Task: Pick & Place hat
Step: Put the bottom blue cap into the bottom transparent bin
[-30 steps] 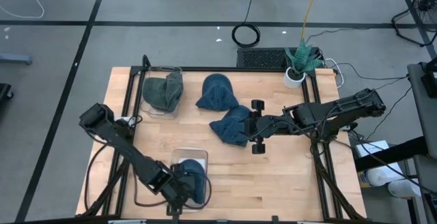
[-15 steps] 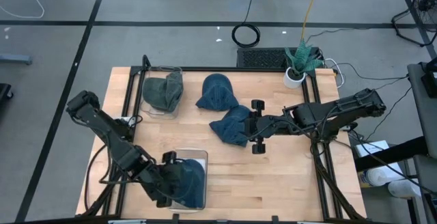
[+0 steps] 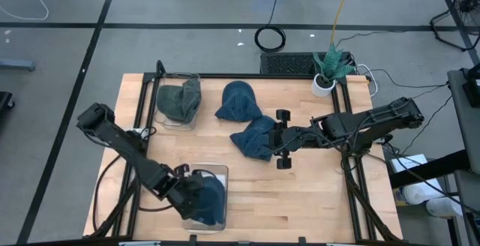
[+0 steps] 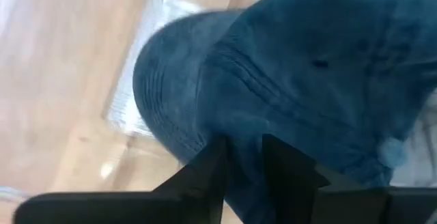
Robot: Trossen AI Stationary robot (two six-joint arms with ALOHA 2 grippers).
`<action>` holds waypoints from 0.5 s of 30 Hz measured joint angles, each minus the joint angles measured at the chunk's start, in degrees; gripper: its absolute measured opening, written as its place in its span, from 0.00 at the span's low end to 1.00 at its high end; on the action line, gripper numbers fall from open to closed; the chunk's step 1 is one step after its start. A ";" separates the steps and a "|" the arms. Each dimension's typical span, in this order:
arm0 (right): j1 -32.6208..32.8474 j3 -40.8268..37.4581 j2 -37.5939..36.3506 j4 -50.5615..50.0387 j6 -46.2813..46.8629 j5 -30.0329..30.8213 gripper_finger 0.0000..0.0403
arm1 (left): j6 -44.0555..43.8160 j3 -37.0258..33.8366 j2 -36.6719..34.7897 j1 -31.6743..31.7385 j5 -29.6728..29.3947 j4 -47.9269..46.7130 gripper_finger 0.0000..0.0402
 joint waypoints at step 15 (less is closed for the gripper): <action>-0.01 0.00 -0.02 0.18 0.00 0.00 0.39 | -0.24 -7.36 0.26 4.41 6.85 9.17 0.24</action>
